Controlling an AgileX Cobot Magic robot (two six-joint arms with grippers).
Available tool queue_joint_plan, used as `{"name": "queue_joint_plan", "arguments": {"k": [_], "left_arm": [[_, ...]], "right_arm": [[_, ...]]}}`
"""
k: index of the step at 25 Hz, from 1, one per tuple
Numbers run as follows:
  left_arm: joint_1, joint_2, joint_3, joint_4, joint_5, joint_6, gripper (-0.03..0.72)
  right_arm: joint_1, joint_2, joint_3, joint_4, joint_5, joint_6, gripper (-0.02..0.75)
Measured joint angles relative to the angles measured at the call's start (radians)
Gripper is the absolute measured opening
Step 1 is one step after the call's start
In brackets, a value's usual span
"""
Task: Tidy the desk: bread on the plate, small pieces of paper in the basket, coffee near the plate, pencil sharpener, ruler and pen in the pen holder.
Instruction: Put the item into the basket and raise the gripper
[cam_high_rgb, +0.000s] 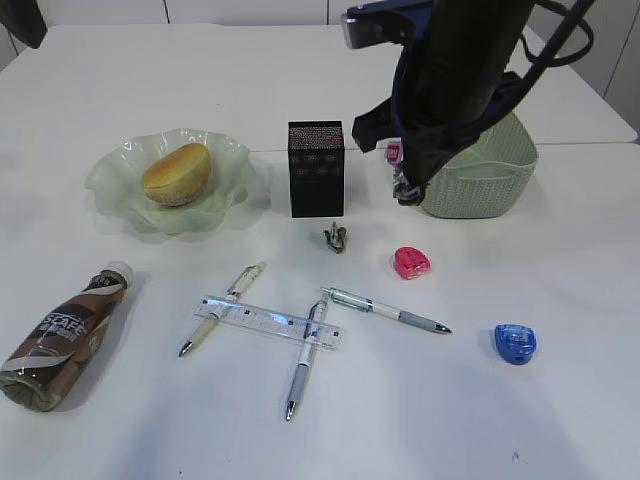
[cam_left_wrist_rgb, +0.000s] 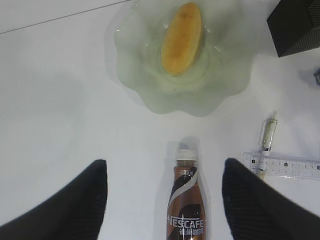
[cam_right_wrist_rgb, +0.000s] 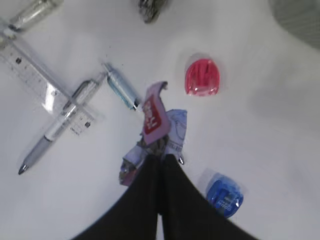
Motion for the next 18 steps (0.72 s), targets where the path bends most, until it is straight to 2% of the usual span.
{"name": "queue_joint_plan", "arguments": {"k": [8, 18], "left_arm": [[0.000, 0.000, 0.000, -0.002, 0.000, 0.000, 0.499], [0.000, 0.000, 0.000, -0.010, 0.000, 0.000, 0.498]], "right_arm": [[-0.062, 0.001, -0.044, -0.073, -0.034, 0.031, 0.015], [-0.212, 0.002, -0.044, -0.108, -0.286, 0.084, 0.015]]}}
